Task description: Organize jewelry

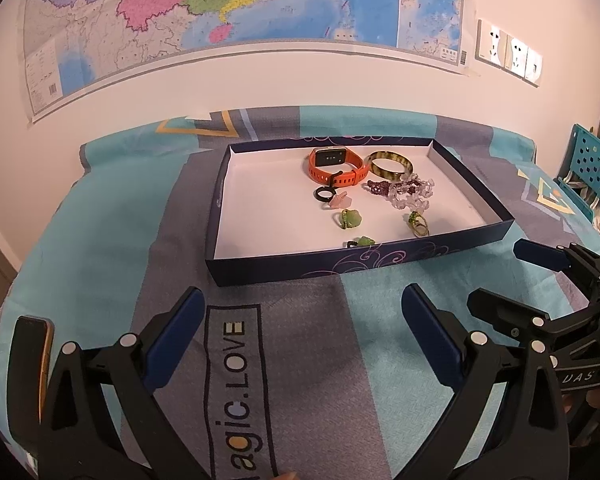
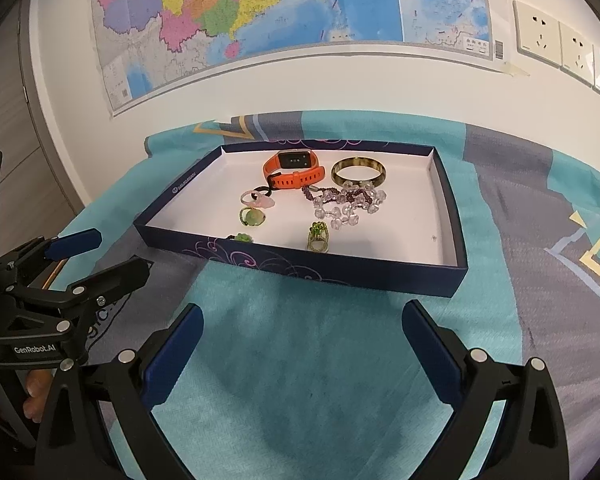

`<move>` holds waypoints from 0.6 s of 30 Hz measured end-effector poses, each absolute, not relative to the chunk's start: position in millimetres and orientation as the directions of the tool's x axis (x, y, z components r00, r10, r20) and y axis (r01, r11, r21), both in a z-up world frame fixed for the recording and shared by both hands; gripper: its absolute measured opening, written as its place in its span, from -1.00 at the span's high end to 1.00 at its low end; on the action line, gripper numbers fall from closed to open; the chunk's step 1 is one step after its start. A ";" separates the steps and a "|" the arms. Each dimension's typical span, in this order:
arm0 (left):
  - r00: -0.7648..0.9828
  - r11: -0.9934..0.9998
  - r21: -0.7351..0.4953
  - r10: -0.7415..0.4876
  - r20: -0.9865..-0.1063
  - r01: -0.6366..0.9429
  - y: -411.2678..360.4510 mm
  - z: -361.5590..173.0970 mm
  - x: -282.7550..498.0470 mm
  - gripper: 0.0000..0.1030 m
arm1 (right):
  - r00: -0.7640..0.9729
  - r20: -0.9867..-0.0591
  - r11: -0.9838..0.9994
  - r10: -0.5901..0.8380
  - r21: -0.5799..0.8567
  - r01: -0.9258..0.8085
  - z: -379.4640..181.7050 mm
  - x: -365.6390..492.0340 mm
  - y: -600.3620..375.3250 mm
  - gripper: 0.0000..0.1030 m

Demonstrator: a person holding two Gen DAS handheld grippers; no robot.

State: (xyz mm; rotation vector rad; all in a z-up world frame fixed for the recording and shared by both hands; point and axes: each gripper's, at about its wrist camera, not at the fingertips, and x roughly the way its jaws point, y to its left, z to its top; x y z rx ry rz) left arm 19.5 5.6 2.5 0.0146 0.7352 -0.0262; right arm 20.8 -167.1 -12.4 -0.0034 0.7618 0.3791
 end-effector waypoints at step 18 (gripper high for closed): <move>0.728 1.000 -0.008 -0.025 -0.686 0.026 6.3 -2.2 20.7 -0.89 | 0.654 -0.679 0.932 0.333 0.135 -0.335 -14.0 21.0 -165.8 -0.87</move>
